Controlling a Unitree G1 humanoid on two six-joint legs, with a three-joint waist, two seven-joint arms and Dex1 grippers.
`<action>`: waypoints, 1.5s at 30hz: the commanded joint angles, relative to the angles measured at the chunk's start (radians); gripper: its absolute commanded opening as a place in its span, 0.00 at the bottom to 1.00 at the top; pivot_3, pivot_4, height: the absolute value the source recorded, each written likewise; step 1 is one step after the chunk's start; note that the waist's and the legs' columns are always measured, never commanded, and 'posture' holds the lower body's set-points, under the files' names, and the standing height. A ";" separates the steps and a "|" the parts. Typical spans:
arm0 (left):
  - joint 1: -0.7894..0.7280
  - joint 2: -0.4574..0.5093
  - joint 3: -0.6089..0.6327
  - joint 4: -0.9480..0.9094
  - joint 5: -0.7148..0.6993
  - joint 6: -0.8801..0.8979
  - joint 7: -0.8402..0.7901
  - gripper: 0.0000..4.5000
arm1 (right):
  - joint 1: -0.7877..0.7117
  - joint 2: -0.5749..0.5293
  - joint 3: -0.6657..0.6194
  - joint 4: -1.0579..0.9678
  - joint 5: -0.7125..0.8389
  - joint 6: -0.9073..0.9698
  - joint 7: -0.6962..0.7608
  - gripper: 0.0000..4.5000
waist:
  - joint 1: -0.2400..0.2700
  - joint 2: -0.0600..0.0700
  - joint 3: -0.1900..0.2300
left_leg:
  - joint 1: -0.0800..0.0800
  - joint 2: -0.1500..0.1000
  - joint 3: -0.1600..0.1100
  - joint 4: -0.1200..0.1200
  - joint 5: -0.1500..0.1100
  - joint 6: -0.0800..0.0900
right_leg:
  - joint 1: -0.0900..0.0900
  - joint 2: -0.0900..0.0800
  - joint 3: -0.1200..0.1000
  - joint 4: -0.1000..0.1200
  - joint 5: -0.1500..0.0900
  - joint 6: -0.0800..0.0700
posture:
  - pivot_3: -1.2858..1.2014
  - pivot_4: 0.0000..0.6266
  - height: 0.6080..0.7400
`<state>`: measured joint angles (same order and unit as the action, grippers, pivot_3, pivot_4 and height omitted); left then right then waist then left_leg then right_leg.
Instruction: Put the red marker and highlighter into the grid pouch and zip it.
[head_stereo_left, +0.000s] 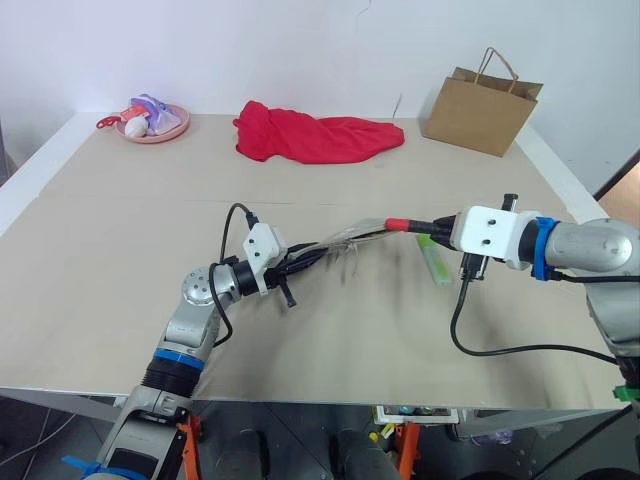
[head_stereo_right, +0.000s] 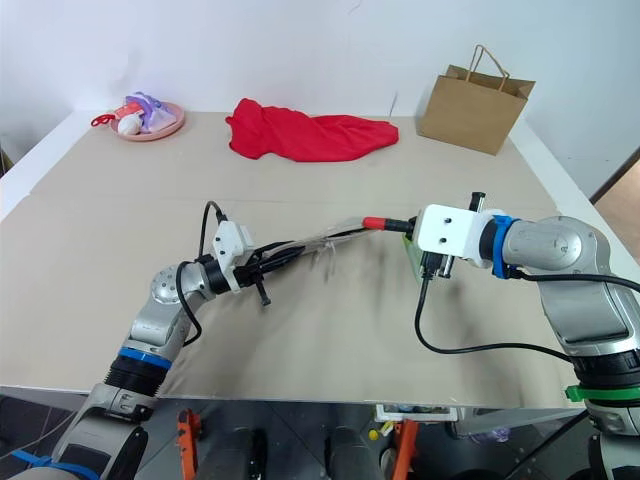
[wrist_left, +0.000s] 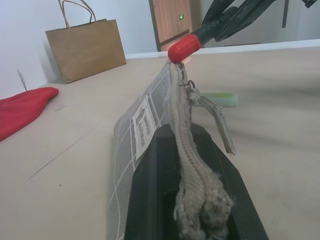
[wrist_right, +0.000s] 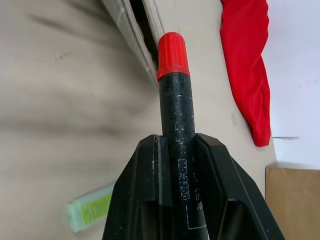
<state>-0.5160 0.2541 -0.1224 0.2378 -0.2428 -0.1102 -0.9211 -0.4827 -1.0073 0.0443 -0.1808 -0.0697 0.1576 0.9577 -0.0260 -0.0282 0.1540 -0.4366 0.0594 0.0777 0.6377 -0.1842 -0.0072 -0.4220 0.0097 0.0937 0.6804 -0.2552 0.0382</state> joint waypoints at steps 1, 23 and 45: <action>-0.002 0.002 0.007 -0.030 -0.005 -0.019 0.004 0.00 | -0.025 0.006 0.012 0.002 -0.014 -0.027 0.005 0.10 | 0.000 0.000 0.000 | 0.000 0.000 0.000 0.000 0.000 0.000 | 0.000 0.000 0.000 0.000 0.000 0.000 | 0.52 0.24 1.00; -0.001 0.006 0.006 -0.028 -0.005 -0.019 -0.002 0.00 | 0.026 -0.003 -0.074 -0.152 0.156 0.136 0.082 0.10 | 0.002 0.000 0.000 | 0.000 0.000 -0.001 0.000 0.000 0.000 | 0.000 0.000 -0.001 0.000 0.000 0.000 | 0.52 0.24 1.00; -0.002 0.005 0.007 -0.030 -0.006 -0.020 -0.003 0.00 | -0.067 0.050 0.026 -0.002 0.062 0.061 0.047 0.10 | 0.001 0.000 0.000 | 0.000 0.000 0.000 0.000 0.000 0.000 | 0.000 0.000 0.000 0.000 0.000 0.000 | 0.52 0.24 1.00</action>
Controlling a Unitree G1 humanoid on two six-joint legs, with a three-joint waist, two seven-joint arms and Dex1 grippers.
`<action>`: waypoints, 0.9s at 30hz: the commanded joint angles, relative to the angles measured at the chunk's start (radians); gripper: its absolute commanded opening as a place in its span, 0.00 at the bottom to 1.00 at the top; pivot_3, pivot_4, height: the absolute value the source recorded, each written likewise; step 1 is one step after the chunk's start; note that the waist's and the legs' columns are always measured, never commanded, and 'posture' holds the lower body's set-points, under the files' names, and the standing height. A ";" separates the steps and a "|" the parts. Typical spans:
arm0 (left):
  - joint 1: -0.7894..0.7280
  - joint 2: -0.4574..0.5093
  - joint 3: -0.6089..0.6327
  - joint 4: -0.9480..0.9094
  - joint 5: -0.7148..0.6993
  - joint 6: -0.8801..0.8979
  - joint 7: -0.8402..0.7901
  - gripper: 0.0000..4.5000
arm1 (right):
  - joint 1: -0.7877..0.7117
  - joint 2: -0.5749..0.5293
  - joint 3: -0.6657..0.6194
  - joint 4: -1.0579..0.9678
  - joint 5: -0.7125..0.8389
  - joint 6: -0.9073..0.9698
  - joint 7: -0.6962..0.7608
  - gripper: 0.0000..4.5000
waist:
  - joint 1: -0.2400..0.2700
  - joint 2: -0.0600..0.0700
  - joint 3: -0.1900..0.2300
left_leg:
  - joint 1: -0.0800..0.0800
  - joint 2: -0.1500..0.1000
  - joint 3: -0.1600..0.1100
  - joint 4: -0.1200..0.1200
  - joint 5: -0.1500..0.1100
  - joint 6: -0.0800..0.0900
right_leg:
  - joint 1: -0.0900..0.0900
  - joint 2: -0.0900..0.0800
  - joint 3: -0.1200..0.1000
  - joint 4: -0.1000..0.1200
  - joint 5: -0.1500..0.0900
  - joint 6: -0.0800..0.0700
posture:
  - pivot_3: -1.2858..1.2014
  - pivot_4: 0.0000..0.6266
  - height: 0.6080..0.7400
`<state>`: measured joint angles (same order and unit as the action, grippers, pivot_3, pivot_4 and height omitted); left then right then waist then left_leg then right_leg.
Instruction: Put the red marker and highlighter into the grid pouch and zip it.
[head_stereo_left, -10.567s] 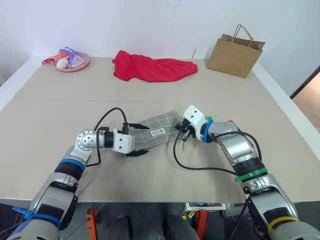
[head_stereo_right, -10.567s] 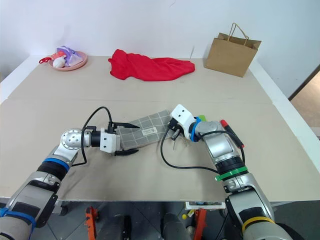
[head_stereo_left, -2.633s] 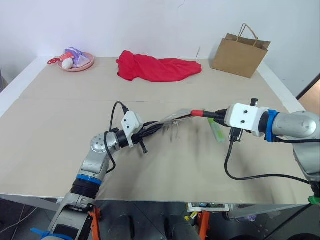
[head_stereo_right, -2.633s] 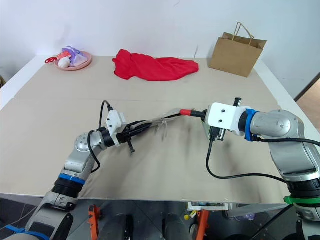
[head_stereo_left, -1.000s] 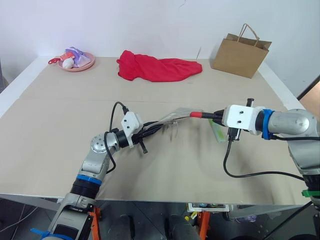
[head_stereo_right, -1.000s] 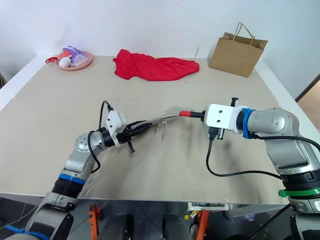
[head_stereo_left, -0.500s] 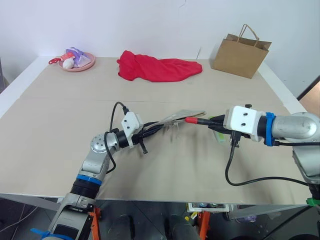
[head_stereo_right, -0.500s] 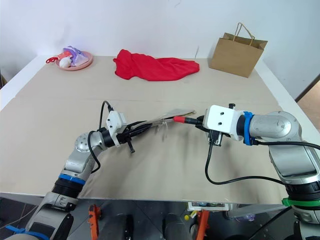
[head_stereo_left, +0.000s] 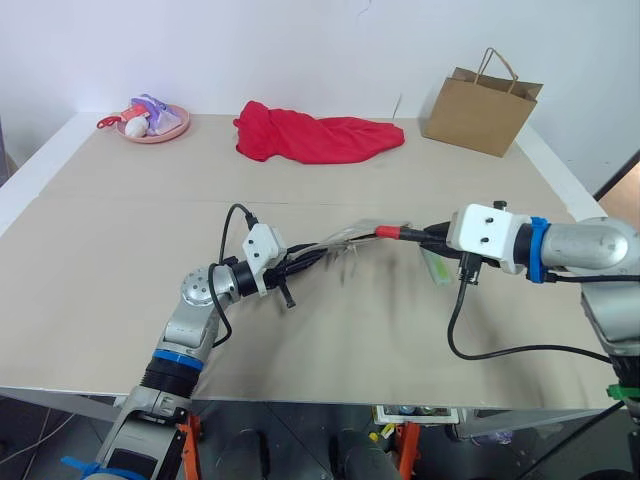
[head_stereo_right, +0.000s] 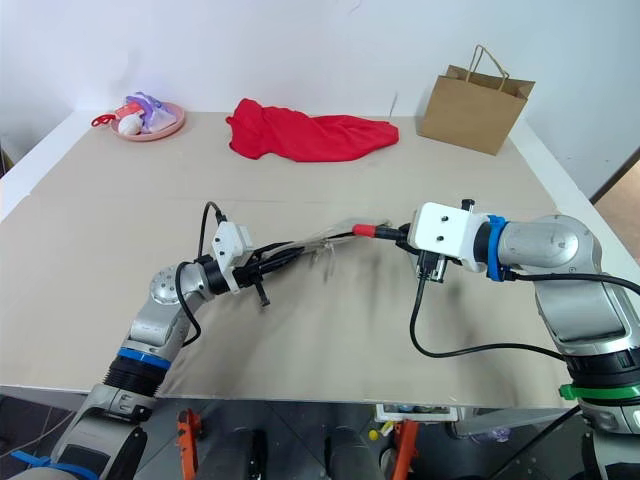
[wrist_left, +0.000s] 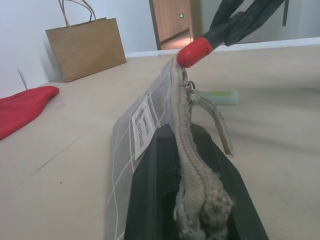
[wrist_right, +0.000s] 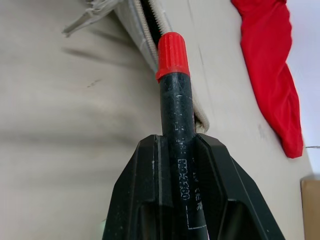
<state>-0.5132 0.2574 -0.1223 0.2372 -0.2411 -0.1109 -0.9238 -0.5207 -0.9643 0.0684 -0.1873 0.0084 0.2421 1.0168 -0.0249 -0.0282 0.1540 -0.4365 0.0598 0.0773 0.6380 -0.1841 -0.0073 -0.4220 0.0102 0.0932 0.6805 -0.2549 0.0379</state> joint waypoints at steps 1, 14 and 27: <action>-0.007 0.001 0.007 -0.027 -0.007 -0.020 0.000 0.00 | -0.033 0.010 0.007 0.011 -0.022 -0.029 -0.012 0.10 | 0.001 0.000 0.000 | 0.000 0.000 0.000 0.000 0.000 0.000 | 0.000 0.000 0.000 0.000 0.000 0.000 | 0.52 0.24 1.00; -0.015 0.000 0.008 -0.019 -0.008 -0.020 0.000 0.00 | -0.010 -0.014 -0.024 -0.017 -0.007 -0.025 0.003 0.10 | 0.001 0.000 0.000 | 0.000 0.000 0.000 0.000 0.000 0.000 | 0.000 0.000 0.000 0.000 0.000 0.000 | 0.52 0.24 1.00; -0.011 -0.001 0.008 -0.026 -0.009 -0.018 0.000 0.00 | -0.125 0.071 0.144 0.098 -0.118 -0.185 0.028 0.10 | 0.000 0.000 0.000 | 0.000 0.000 0.000 0.000 0.000 0.000 | 0.000 0.000 0.000 0.000 0.000 0.000 | 0.52 0.24 1.00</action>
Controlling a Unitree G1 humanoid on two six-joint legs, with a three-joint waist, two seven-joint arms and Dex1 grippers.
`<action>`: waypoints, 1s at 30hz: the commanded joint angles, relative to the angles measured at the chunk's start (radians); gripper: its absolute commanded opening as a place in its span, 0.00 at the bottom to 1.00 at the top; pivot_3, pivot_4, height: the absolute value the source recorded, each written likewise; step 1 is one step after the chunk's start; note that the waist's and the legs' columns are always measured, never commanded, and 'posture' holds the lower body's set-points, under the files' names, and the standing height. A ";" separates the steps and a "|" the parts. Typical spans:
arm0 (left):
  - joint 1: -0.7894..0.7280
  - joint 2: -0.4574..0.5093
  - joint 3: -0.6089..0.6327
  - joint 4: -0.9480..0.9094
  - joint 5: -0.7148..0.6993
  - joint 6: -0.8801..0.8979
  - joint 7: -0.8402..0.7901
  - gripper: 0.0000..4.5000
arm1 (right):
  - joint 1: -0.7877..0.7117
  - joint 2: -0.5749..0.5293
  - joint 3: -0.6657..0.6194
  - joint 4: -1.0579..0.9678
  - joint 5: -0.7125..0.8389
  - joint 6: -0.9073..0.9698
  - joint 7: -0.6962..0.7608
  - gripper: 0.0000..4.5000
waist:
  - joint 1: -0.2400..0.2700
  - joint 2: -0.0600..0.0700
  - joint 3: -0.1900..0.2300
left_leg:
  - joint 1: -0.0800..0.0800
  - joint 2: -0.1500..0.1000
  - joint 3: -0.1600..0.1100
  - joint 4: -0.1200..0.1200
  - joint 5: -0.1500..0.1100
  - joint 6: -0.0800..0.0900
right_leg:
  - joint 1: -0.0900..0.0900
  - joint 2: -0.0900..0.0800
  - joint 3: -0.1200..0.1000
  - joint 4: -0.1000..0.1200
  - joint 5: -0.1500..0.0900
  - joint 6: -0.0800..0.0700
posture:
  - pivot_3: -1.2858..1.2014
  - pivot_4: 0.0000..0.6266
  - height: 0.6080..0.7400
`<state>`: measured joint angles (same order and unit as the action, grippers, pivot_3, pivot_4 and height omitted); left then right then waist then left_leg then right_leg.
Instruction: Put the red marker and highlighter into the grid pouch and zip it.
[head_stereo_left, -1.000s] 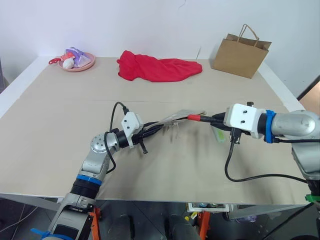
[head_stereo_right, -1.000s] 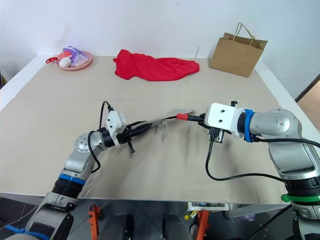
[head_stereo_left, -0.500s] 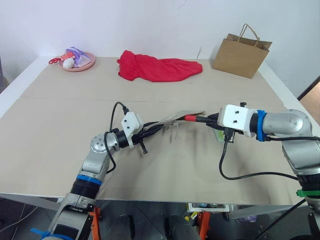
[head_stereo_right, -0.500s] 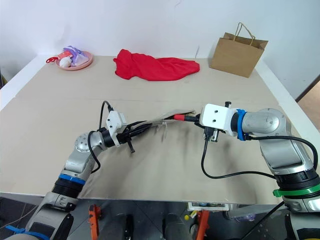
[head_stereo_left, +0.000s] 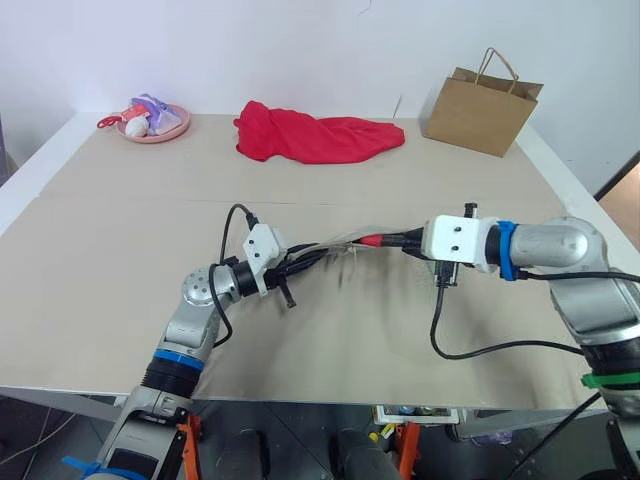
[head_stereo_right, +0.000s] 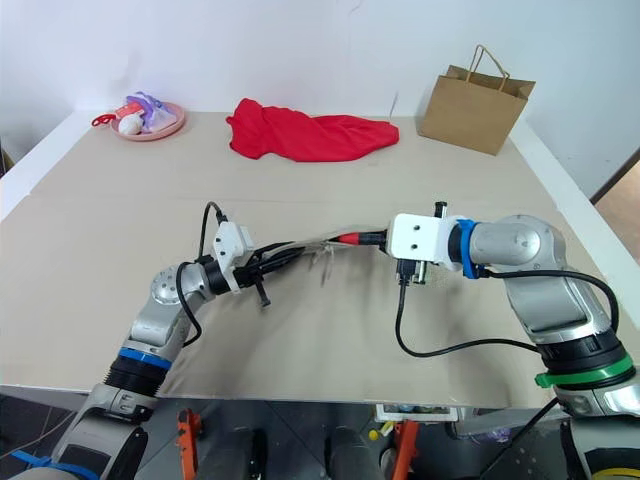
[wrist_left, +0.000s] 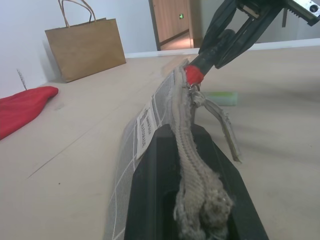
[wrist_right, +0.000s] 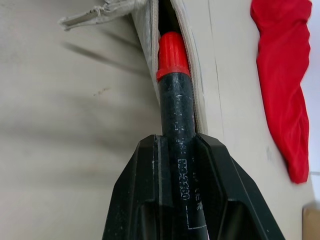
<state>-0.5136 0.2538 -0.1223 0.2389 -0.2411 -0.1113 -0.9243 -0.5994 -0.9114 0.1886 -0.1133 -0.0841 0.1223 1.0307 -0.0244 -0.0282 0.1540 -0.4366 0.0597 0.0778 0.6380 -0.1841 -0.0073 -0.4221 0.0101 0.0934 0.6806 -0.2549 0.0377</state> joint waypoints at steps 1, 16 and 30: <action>-0.010 0.003 0.008 -0.028 -0.009 -0.017 0.000 0.00 | -0.057 0.026 0.034 0.037 -0.033 -0.082 0.016 0.10 | 0.000 0.000 0.000 | 0.000 0.000 0.000 0.000 0.000 0.000 | 0.000 0.000 0.000 0.000 0.000 0.000 | 0.52 0.24 1.00; -0.018 -0.003 0.007 -0.023 -0.015 -0.017 -0.007 0.00 | -0.084 0.225 0.095 0.065 0.017 -0.234 0.050 0.10 | 0.000 0.000 0.000 | 0.000 0.000 0.000 0.000 0.000 0.000 | 0.000 0.000 -0.001 0.000 0.000 -0.001 | 0.52 0.24 1.00; -0.005 -0.008 0.015 -0.042 -0.019 -0.013 -0.014 0.00 | -0.072 0.242 0.047 0.160 -0.008 -0.266 0.028 0.98 | 0.001 0.000 0.000 | 0.000 0.000 -0.001 0.000 0.000 0.000 | 0.000 0.000 -0.001 0.000 0.000 -0.001 | 0.52 0.24 1.00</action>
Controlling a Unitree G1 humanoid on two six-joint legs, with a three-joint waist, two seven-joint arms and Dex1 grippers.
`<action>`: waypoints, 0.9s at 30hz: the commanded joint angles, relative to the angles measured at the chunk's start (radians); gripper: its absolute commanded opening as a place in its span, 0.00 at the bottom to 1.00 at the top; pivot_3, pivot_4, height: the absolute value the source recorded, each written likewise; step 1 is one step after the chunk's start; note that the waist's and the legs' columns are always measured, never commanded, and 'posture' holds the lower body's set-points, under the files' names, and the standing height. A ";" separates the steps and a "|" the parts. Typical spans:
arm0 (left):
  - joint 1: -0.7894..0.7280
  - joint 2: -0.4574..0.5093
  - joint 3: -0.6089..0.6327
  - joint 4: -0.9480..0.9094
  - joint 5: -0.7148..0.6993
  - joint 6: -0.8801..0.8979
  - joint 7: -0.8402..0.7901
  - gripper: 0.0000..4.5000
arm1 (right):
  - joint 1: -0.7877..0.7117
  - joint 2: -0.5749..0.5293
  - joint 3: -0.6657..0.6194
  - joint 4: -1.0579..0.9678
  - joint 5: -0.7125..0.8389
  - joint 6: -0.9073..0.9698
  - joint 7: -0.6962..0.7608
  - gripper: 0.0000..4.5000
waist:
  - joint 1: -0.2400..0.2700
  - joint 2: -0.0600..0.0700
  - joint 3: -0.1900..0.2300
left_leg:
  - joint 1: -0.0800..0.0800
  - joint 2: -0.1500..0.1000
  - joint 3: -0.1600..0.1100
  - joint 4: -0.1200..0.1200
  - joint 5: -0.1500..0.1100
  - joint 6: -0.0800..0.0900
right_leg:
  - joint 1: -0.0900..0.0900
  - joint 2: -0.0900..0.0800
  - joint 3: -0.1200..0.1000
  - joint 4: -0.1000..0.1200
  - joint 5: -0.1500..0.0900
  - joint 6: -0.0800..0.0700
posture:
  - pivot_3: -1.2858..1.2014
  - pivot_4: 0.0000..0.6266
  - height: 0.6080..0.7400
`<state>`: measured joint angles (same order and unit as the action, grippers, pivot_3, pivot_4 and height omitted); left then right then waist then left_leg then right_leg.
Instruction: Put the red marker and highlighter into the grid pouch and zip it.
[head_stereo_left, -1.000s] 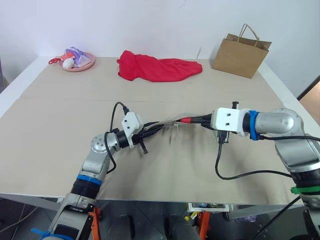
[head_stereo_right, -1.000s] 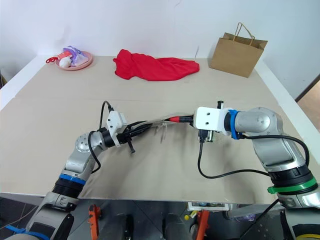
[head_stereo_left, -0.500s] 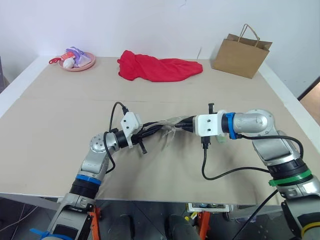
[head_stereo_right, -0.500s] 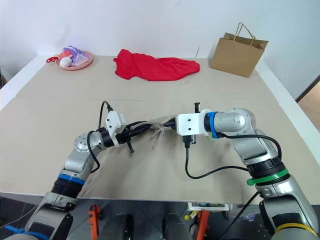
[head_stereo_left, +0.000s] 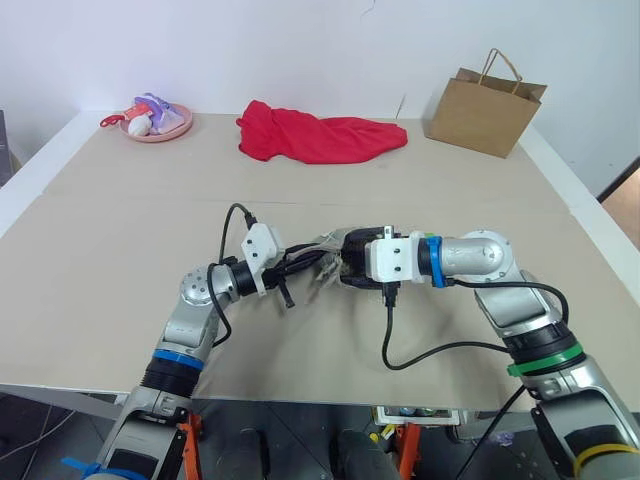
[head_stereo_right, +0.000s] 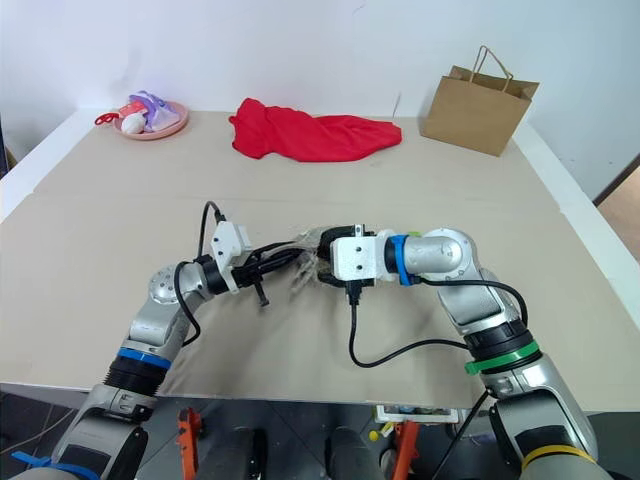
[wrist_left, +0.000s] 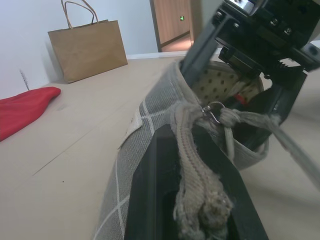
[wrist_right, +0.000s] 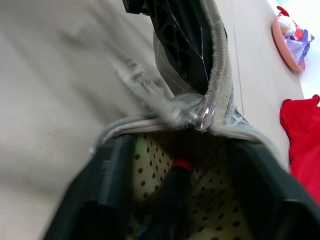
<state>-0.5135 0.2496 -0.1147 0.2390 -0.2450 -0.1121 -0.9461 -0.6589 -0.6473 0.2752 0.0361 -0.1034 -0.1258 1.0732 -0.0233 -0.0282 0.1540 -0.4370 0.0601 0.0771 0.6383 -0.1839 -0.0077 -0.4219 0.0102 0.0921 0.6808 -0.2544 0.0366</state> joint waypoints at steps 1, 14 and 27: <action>-0.003 -0.003 0.007 -0.045 -0.015 -0.012 0.009 0.00 | -0.018 -0.034 -0.059 0.007 0.028 -0.009 -0.012 0.98 | 0.000 0.000 0.000 | 0.000 0.000 0.000 0.000 0.000 0.000 | 0.000 0.000 0.000 0.000 0.000 0.000 | 0.52 0.24 1.00; 0.008 -0.007 -0.001 -0.046 -0.015 -0.011 0.006 0.00 | 0.006 -0.224 -0.483 -0.152 0.578 0.761 -0.005 0.98 | -0.002 0.000 0.000 | 0.000 0.001 -0.001 -0.001 0.000 0.000 | 0.000 0.000 -0.001 0.000 0.000 -0.002 | 0.52 0.24 1.00; 0.033 0.006 0.002 -0.081 -0.015 0.011 0.014 0.00 | 0.101 -0.025 -0.415 -0.082 0.348 1.020 -0.549 0.98 | -0.007 0.000 0.000 | 0.000 0.000 0.001 -0.002 0.002 0.001 | -0.001 0.001 0.002 0.000 0.001 0.000 | 0.52 0.24 1.00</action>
<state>-0.4840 0.2497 -0.1206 0.2045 -0.2465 -0.1035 -0.9426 -0.5627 -0.6727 -0.1299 0.0235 0.2464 0.8763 0.5457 -0.0303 -0.0281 0.1537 -0.4372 0.0604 0.0777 0.6359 -0.1825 -0.0066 -0.4229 0.0107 0.0941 0.6808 -0.2540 0.0369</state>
